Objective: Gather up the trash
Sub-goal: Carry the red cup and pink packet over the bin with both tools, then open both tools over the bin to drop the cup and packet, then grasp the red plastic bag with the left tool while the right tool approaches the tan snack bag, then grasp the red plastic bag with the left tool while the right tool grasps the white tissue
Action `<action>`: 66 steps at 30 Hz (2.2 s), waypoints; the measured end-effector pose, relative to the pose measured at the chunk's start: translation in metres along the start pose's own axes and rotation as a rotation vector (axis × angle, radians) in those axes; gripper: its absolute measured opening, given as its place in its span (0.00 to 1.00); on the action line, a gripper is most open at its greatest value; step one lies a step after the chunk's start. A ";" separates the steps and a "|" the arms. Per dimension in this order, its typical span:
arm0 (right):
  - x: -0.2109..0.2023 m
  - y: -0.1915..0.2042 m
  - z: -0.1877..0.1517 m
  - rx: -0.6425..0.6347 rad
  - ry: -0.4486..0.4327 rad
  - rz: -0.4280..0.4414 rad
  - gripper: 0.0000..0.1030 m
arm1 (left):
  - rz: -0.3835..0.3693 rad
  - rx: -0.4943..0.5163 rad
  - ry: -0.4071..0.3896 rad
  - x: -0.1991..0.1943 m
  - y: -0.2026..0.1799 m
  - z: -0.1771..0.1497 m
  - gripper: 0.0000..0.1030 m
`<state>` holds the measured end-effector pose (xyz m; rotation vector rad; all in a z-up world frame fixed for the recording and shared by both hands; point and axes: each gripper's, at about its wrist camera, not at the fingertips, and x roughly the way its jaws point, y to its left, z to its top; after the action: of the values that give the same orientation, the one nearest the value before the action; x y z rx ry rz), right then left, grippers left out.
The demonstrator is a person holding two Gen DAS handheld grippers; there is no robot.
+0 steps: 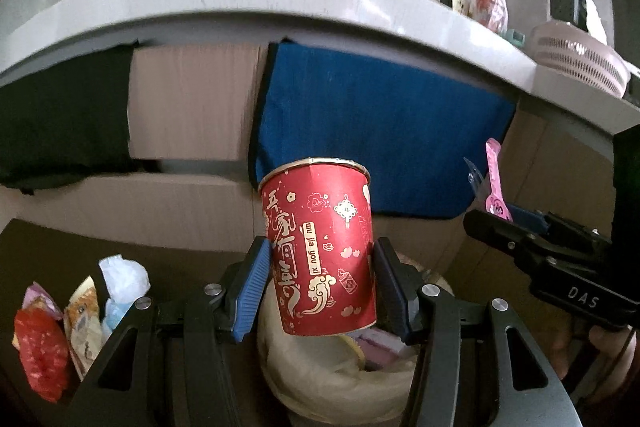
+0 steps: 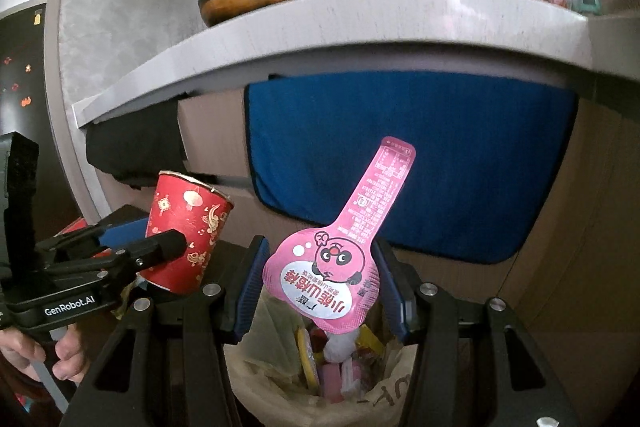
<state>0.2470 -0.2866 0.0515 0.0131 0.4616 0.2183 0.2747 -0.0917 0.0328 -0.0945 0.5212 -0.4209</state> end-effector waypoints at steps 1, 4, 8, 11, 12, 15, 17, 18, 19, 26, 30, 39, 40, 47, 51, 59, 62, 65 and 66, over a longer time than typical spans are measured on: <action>0.003 -0.001 -0.002 0.004 0.008 0.002 0.48 | -0.001 -0.004 0.009 0.004 0.001 -0.002 0.52; 0.013 -0.004 -0.009 0.013 0.033 0.003 0.48 | -0.008 -0.015 0.045 0.018 0.005 -0.007 0.52; 0.028 -0.009 -0.016 0.033 0.071 0.007 0.48 | -0.016 -0.035 0.084 0.034 0.012 -0.012 0.52; 0.036 -0.013 -0.020 0.048 0.092 0.007 0.48 | -0.087 -0.079 0.124 0.048 0.021 -0.016 0.53; 0.038 -0.014 -0.021 0.052 0.097 0.005 0.48 | -0.111 -0.098 0.149 0.054 0.024 -0.018 0.53; 0.046 -0.019 -0.024 0.080 0.115 0.011 0.49 | -0.153 -0.121 0.207 0.068 0.031 -0.023 0.53; 0.051 -0.022 -0.027 0.102 0.132 0.014 0.51 | -0.189 -0.124 0.230 0.072 0.035 -0.023 0.55; 0.052 -0.024 -0.029 0.117 0.133 0.012 0.54 | -0.218 -0.127 0.238 0.072 0.038 -0.023 0.55; 0.052 -0.026 -0.030 0.130 0.128 0.010 0.56 | -0.234 -0.136 0.236 0.071 0.041 -0.022 0.56; 0.055 -0.029 -0.039 0.188 0.148 0.026 0.60 | -0.124 -0.145 0.174 0.040 0.074 -0.010 0.56; 0.055 -0.013 -0.041 0.161 0.158 0.044 0.60 | -0.025 -0.189 0.120 0.004 0.115 -0.011 0.56; 0.044 0.055 -0.029 0.064 0.091 0.085 0.60 | 0.171 -0.295 0.012 -0.088 0.223 -0.030 0.56; 0.043 0.065 -0.027 0.050 0.078 0.093 0.60 | 0.181 -0.307 0.007 -0.095 0.232 -0.033 0.56; 0.052 0.124 -0.017 -0.016 0.045 0.070 0.59 | 0.216 -0.385 0.023 -0.123 0.281 -0.074 0.56; 0.073 0.148 -0.016 -0.007 0.101 0.156 0.59 | 0.190 -0.462 0.049 -0.122 0.302 -0.097 0.56; 0.103 0.187 -0.027 -0.028 0.168 0.201 0.59 | 0.197 -0.391 0.160 -0.079 0.286 -0.108 0.56; 0.108 0.202 -0.029 -0.064 0.179 0.209 0.59 | 0.178 -0.411 0.174 -0.072 0.286 -0.112 0.56; 0.108 0.218 -0.031 -0.121 0.190 0.214 0.59 | 0.153 -0.427 0.166 -0.079 0.284 -0.116 0.45; 0.110 0.224 -0.032 -0.141 0.195 0.217 0.59 | 0.148 -0.414 0.162 -0.083 0.283 -0.117 0.40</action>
<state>0.2826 -0.0456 -0.0115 -0.0978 0.6389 0.4675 0.2539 0.2022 -0.0845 -0.4202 0.7651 -0.1713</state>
